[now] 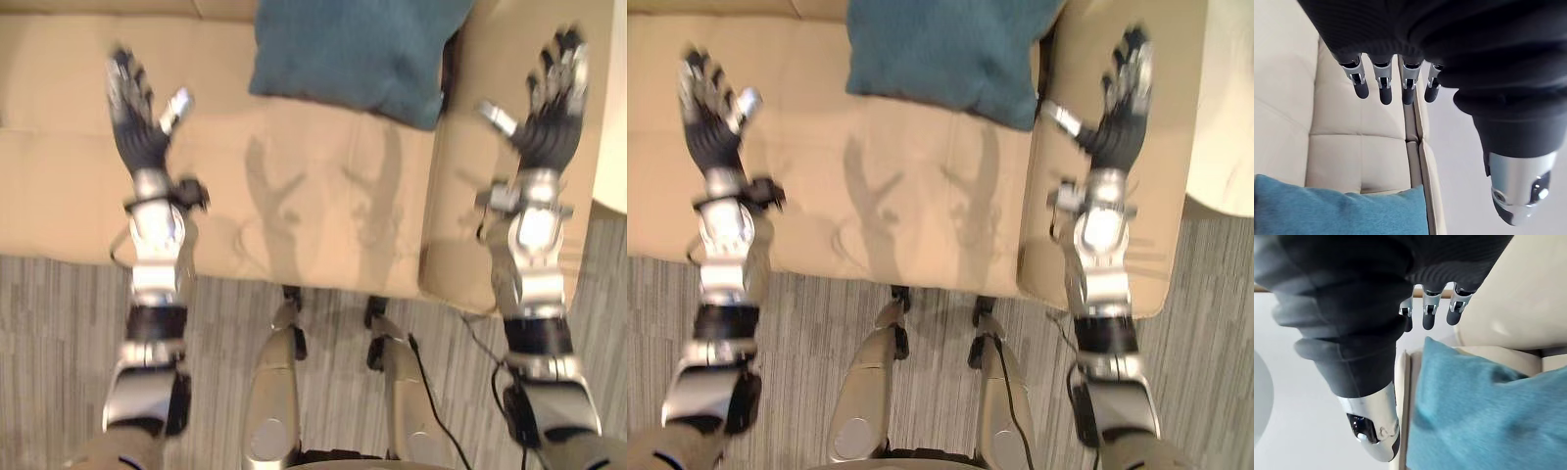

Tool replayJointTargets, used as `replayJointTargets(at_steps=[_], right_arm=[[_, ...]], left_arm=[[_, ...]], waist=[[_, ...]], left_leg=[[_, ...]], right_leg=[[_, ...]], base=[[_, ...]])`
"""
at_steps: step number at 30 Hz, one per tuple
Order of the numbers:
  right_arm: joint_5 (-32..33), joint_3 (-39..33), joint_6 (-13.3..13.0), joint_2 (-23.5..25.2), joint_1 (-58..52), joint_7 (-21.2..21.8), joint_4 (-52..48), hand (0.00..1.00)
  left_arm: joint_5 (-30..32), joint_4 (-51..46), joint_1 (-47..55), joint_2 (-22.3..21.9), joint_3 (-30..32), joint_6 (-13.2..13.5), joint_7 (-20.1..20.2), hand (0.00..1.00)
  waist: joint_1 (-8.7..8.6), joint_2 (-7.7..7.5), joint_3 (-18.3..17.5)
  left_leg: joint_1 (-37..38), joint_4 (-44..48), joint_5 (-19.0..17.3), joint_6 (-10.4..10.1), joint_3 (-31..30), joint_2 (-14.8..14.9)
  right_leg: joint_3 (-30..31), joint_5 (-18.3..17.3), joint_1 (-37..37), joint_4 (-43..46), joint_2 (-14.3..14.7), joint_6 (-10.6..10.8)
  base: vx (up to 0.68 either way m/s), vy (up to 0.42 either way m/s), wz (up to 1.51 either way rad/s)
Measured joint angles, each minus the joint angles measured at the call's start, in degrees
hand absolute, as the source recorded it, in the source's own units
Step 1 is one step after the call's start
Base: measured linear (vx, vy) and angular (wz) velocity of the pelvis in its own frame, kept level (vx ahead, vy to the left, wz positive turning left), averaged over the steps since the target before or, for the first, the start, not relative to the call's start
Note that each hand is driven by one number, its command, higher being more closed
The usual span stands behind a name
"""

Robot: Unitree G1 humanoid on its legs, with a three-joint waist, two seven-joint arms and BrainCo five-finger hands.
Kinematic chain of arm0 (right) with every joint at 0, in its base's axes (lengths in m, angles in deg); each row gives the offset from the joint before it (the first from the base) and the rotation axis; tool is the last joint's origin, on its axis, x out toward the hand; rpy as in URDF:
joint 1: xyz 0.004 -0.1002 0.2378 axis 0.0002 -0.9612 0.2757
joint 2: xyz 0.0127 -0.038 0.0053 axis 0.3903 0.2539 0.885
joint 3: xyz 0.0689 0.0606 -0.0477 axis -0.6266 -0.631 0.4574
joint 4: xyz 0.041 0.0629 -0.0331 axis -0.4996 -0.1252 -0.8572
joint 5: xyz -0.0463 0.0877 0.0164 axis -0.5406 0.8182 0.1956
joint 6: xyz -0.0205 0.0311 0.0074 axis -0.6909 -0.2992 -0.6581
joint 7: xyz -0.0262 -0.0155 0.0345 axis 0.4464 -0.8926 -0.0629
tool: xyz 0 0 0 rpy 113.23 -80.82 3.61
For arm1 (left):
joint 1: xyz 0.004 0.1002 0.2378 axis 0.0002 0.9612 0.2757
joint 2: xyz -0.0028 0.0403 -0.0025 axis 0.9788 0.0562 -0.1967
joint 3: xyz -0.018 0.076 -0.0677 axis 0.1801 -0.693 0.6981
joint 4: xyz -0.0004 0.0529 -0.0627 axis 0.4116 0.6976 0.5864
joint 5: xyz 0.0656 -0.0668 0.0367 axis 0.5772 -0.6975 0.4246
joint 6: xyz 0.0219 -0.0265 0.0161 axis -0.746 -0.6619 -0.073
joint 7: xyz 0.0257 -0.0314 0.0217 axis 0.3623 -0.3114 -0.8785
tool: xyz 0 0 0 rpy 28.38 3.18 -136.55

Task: Pick up cushions and gather them together orderly.

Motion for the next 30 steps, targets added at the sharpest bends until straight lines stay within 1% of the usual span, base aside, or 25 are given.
replayJointTargets(at_steps=[1,2,3,4,5,6,7,8,10,12,14,16,18,19,20,21,22,23,24,25,26,27,28,29,30], right_arm=[[-2.17,0.1,0.18,1.9,-4.55,1.37,3.21,0.0],[-4.38,0.19,0.6,3.34,-8.75,2.62,7.68,0.0],[-5.43,0.2,0.77,3.83,-10.41,3.27,10.13,0.0],[-7.83,0.35,1.14,4.2,-12.46,4.29,14.24,0.0],[-10.32,0.8,1.9,4.11,-14.62,5.61,19.77,0.0],[-11.65,1.26,2.38,4.04,-16.3,6.92,24.81,0.0],[-12.08,1.46,2.56,4.04,-17.25,7.37,26.92,0.0],[-14.78,1.73,2.97,4.03,-19.16,9.1,32.45,0.0],[-16.09,1.71,3.25,3.99,-20.23,10.12,36.32,0.0],[-18.14,1.66,3.32,3.4,-22.36,11.08,40.32,0.0],[-18.88,1.64,3.59,3.32,-22.6,11.45,41.37,0.0],[-19.89,1.76,4.01,3.38,-22.32,11.87,41.5,0.0],[-19.78,1.83,4.17,3.35,-22.11,11.86,41.52,0.0],[-19.67,2.57,4.3,3.21,-22.08,11.82,41.66,0.0],[-19.64,2.88,4.39,3.47,-21.5,11.89,41.51,0.0],[-19.54,3.15,4.42,3.87,-21.84,11.88,41.45,0.0],[-19.26,3.74,4.42,4.23,-22.96,11.89,41.46,0.0],[-19.0,4.57,4.42,4.24,-23.55,11.89,41.53,0.0],[-18.36,4.71,4.42,4.25,-23.68,11.88,41.57,0.0],[-17.55,4.55,4.4,4.15,-22.02,11.52,41.5,0.0],[-17.28,4.26,4.39,3.87,-21.06,11.14,41.46,0.0],[-17.01,3.89,4.38,3.6,-20.11,10.67,41.44,0.0],[-16.55,3.11,4.27,3.29,-19.02,10.37,41.28,0.0],[-15.15,2.6,4.25,3.17,-18.04,10.32,41.34,0.0],[-14.54,2.24,4.5,2.66,-17.05,10.05,41.74,0.0]], left_arm=[[0.48,2.82,4.76,-1.08,-1.39,-0.14,2.18,0.0],[1.2,7.02,8.56,-1.33,-2.89,-0.73,4.43,0.0],[1.79,9.35,9.94,-1.45,-3.22,-1.02,5.47,0.0],[3.33,13.31,11.59,-1.49,-3.23,-1.31,7.03,0.0],[5.25,19.25,13.08,-1.47,-3.1,-1.78,8.57,0.0],[6.81,24.59,14.16,-1.48,-2.88,-2.34,9.63,0.0],[7.2,26.81,14.5,-1.48,-2.8,-2.51,10.06,0.0],[9.27,31.72,16.41,-1.44,-1.79,-2.87,10.99,0.0],[10.63,34.82,18.26,-1.34,-1.36,-3.33,11.83,0.0],[13.22,37.62,20.99,-1.37,-1.13,-3.42,13.14,0.0],[13.61,38.76,21.83,-1.36,-1.07,-3.41,13.13,0.0],[13.68,39.02,22.03,-1.35,-0.99,-3.43,13.11,0.0],[13.67,38.8,20.86,-1.45,-1.15,-3.38,13.08,0.0],[13.66,38.39,20.21,-1.53,-1.22,-3.38,13.06,0.0],[13.57,37.58,20.26,-2.17,-1.01,-3.21,13.01,0.0],[13.56,37.0,20.18,-2.03,-1.16,-3.24,13.0,0.0],[13.58,36.19,20.21,-1.98,-1.35,-3.3,13.01,0.0],[13.58,35.85,20.32,-2.07,-1.29,-3.37,12.95,0.0],[13.58,35.81,20.5,-2.1,-1.25,-3.4,12.9,0.0],[13.55,35.44,20.85,-2.6,-1.14,-3.91,12.55,0.0],[13.51,35.35,20.79,-2.97,-1.18,-4.31,12.38,0.0],[13.5,35.17,20.61,-3.85,-1.24,-4.46,12.09,0.0],[13.48,34.91,20.84,-5.26,-2.17,-4.48,11.81,0.0],[13.41,34.51,20.86,-6.19,-2.67,-4.47,11.73,0.0],[13.39,34.54,20.47,-7.1,-2.93,-4.66,11.65,0.0]], waist=[[-0.01,-0.24,-0.71],[-0.12,-0.52,-2.77],[-0.2,-0.66,-3.85],[-0.25,-0.93,-5.45],[-0.42,-1.09,-7.34],[-0.7,-1.3,-9.01],[-0.86,-1.36,-9.74],[-1.89,-1.69,-11.33],[-2.02,-2.03,-12.66],[-2.02,-2.3,-15.2],[-2.02,-2.53,-15.64],[-1.97,-2.79,-15.74],[-2.37,-2.87,-15.78],[-2.47,-2.62,-15.78],[-2.94,-1.81,-15.43],[-3.65,-1.94,-15.35],[-3.75,-2.31,-15.25],[-3.31,-3.54,-15.66],[-3.0,-4.29,-16.11],[-2.11,-5.23,-16.49],[-1.62,-5.2,-16.54],[-1.04,-4.28,-16.72],[-0.17,-2.22,-16.57],[-0.07,-0.8,-16.29],[-0.48,1.44,-15.25]], left_leg=[[2.14,0.45,-0.84,-0.01,0.09,0.0],[3.7,0.53,-1.42,-0.02,0.37,-0.06],[4.44,0.42,-1.73,-0.27,0.5,-0.23],[5.53,0.25,-1.95,-0.29,0.54,-0.41],[7.28,-0.43,-2.21,-0.14,0.55,-0.56],[9.38,-1.73,-2.22,-0.13,0.55,-0.81],[10.45,-2.32,-2.22,-0.14,0.61,-0.92],[13.55,-4.16,-2.21,-0.16,0.96,-1.28],[16.62,-5.9,-2.2,-0.16,1.82,-1.61],[20.66,-8.66,-2.16,-0.22,4.11,-1.96],[22.33,-9.71,-1.96,-0.46,5.56,-2.07],[22.36,-9.08,-1.88,-0.08,6.63,-2.48],[19.94,-5.35,-3.06,1.06,6.78,-2.36],[18.57,-3.04,-3.69,1.95,6.95,-1.9],[17.85,-2.18,-4.17,2.6,6.8,-0.32],[17.74,-1.0,-4.32,2.81,5.93,-0.56],[17.94,0.37,-4.28,2.84,4.39,-1.41],[17.16,2.12,-4.28,2.85,3.6,-2.11],[15.92,3.48,-4.26,2.83,3.19,-2.35],[13.4,5.96,-3.77,2.44,3.07,-2.37],[12.37,6.76,-3.1,2.09,3.42,-1.66],[11.52,6.5,-2.14,1.73,3.54,-0.63],[10.51,4.89,-0.06,0.92,3.56,0.8],[9.57,2.66,1.94,0.06,3.24,1.82],[8.99,0.18,2.61,-1.06,1.72,2.9]], right_leg=[[0.05,-0.32,2.24,-0.14,0.0,0.32],[0.16,-0.66,3.87,-0.41,0.0,0.64],[0.21,-0.75,4.6,-0.74,0.02,0.63],[0.38,-0.82,5.75,-1.33,0.09,0.66],[0.45,-0.84,7.58,-2.35,0.14,0.76],[0.57,-0.75,9.49,-3.52,0.13,0.94],[0.61,-0.69,10.45,-4.11,0.12,1.05],[0.85,-0.43,13.38,-5.9,0.1,1.45],[1.65,-0.24,15.54,-7.41,0.09,1.73],[3.63,0.44,18.01,-9.59,0.19,2.44],[5.06,0.86,18.65,-10.16,0.34,2.6],[6.37,1.78,18.38,-10.12,0.3,2.42],[6.5,2.27,16.55,-7.34,-0.21,2.75],[7.15,3.19,15.19,-5.43,-0.34,4.37],[8.14,-1.4,13.32,3.88,-0.39,4.97],[8.32,-5.3,11.63,14.94,-1.03,4.7],[9.66,-8.59,11.57,27.14,-1.81,6.46],[11.42,-9.95,13.47,33.27,-2.12,8.53],[12.22,-10.61,15.35,34.32,-2.08,9.54],[12.86,-13.6,18.05,29.6,-1.97,8.78],[12.51,-15.89,19.27,26.1,-1.14,8.0],[12.0,-17.17,19.98,22.72,0.07,6.42],[11.01,-18.16,20.56,17.77,1.76,4.55],[10.34,-19.11,20.66,14.08,3.1,2.75],[9.19,-18.64,21.12,11.8,4.97,-0.07]], base=[[0.07,-0.008,-0.04],[0.08,-0.005,-0.05],[0.08,0.008,-0.07],[0.09,0.014,-0.07],[0.12,0.014,-0.08],[0.08,0.002,-0.04],[0.11,0.004,-0.04],[0.09,0.01,-0.04],[0.09,0.021,-0.19],[0.08,0.03,-0.42],[0.06,0.025,-0.43],[0.04,0.042,-0.33],[-0.01,0.042,-0.07],[-0.07,0.025,-0.05],[-0.11,0.009,0.14],[-0.08,-0.024,0.5],[-0.09,-0.05,0.77],[-0.13,-0.09,0.72],[-0.24,-0.142,0.43],[-0.27,-0.143,0.1],[-0.32,-0.153,-0.14],[-0.29,-0.105,-0.36],[-0.4,-0.121,-0.4],[-0.47,-0.143,-0.18],[-0.61,-0.173,0.28]])
